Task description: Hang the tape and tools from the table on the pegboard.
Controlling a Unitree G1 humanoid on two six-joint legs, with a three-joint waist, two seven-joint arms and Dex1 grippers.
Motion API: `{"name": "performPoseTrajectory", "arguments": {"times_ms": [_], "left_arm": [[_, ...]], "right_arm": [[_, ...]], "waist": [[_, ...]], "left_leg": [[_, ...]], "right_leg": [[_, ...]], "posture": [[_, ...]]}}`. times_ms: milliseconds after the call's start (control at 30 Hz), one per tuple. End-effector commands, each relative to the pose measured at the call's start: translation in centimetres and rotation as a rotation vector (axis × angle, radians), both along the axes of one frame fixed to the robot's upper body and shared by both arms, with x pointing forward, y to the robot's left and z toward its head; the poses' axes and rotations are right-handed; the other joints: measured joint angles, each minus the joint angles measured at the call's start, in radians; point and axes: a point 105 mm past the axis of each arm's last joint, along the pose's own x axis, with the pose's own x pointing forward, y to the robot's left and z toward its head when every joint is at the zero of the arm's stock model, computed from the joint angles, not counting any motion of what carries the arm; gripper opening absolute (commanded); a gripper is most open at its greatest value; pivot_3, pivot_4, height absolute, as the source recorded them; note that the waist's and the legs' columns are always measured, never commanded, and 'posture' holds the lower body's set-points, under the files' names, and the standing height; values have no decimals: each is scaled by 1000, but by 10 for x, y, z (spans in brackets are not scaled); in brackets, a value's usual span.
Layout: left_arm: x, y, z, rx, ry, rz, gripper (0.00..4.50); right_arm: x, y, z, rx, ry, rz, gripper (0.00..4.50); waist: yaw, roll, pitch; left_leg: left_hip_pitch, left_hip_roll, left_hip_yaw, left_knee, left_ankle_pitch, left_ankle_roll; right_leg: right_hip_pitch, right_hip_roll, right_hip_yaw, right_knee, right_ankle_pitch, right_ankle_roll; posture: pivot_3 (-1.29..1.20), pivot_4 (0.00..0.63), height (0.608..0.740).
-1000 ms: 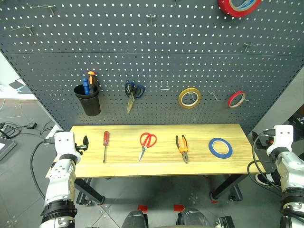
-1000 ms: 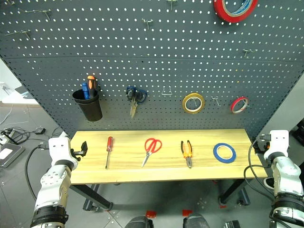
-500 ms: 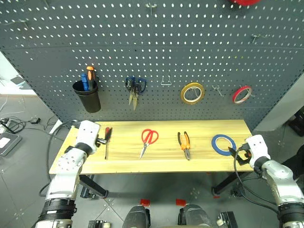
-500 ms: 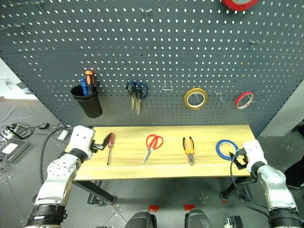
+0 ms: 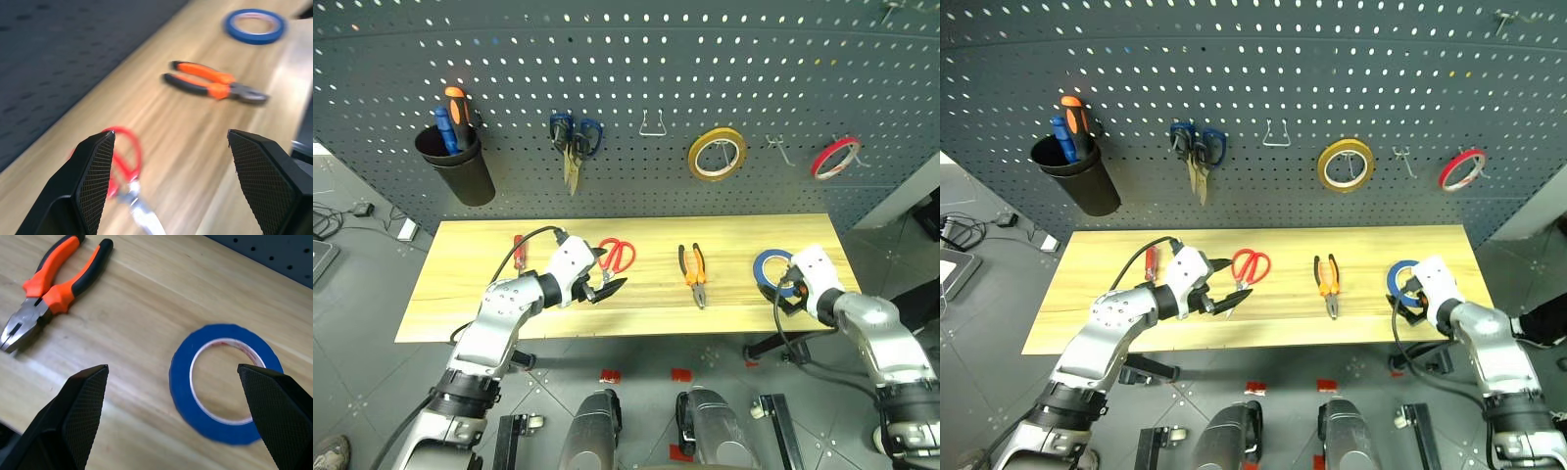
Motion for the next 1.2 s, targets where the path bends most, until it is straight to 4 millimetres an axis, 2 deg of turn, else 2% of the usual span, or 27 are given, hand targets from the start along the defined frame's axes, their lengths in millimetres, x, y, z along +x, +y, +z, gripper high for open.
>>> {"name": "performPoseTrajectory", "arguments": {"times_ms": [33, 300, 333, 433, 600, 667, 733, 833, 967, 1067, 1200], "left_arm": [[-2, -17, 4, 3, -19, -95, 3871], [-8, -53, 4, 2, -20, -274, 3871], [-9, -57, 5, -5, -20, -291, 3899], [-13, -65, 7, -13, -20, -323, 3915], [-15, -74, 9, -30, -36, -347, 3915], [-13, -77, 13, -54, -50, -335, 3915], [-9, -79, 20, -82, -81, -303, 3915], [-4, -79, 29, -129, -113, -255, 3915], [4, -79, 52, -201, -200, -171, 3915], [9, -80, 70, -283, -223, -118, 3915], [9, -88, 82, -312, -250, -119, 3915]], "right_arm": [[6, -5, -7, -11, 92, -10, 4500], [24, -16, -31, -65, 266, -7, 4500], [25, -17, -33, -79, 284, -2, 4327], [25, -16, -36, -79, 326, 12, 3661], [24, -12, -40, -104, 340, 39, 1870], [26, -9, -35, -146, 264, 41, 1180], [26, -6, -20, -162, 150, 23, 673], [17, 1, 11, -196, -51, -18, 673], [-20, 24, 68, -329, -429, -49, 673], [-35, 40, 103, -322, -590, -75, 673], [-29, 61, 141, -277, -739, -32, 673]], "waist": [[-5, -2, 15], [-16, -3, 54], [-17, -3, 57], [-17, -4, 58], [-17, -4, 58], [-17, -4, 58], [-16, -4, 57], [-13, -3, 57], [-10, -2, 56], [-16, -2, 55], [-18, -2, 55]], "left_leg": [[0, 0, -1, 0, 0, 0], [-10, -2, -2, 4, -1, 2], [-10, -2, -2, 4, -2, 2], [-10, -2, -2, 4, -2, 2], [-9, -1, -3, 4, -2, 2], [-9, -1, -2, 5, -2, 2], [-9, -1, -3, 5, -1, 2], [-10, -1, -3, 6, 0, -1], [-15, -3, -3, 8, 1, -3], [-22, -2, -3, 13, 1, -5], [-22, -2, -3, 15, 2, -6]], "right_leg": [[0, 0, -1, 0, 0, 0], [-5, -2, -4, -1, -3, 4], [-5, -3, -4, -1, -3, 4], [-5, -3, -5, -1, -3, 5], [-4, -3, -5, 0, -3, 5], [-4, -3, -5, 0, -3, 5], [-3, -3, -6, 0, -3, 5], [-4, -3, -6, 0, -3, 6], [-8, -5, -6, 3, -3, 9], [-16, -4, -6, 7, -2, 11], [-16, -2, -5, 6, -1, 19]], "posture": [[-146, 366, 740], [-135, 386, 740], [-126, 386, 740], [-123, 380, 740], [-131, 358, 740], [-136, 341, 740], [-136, 331, 740], [-141, 318, 740], [-134, 302, 740], [-131, 303, 740], [-143, 302, 740]]}}
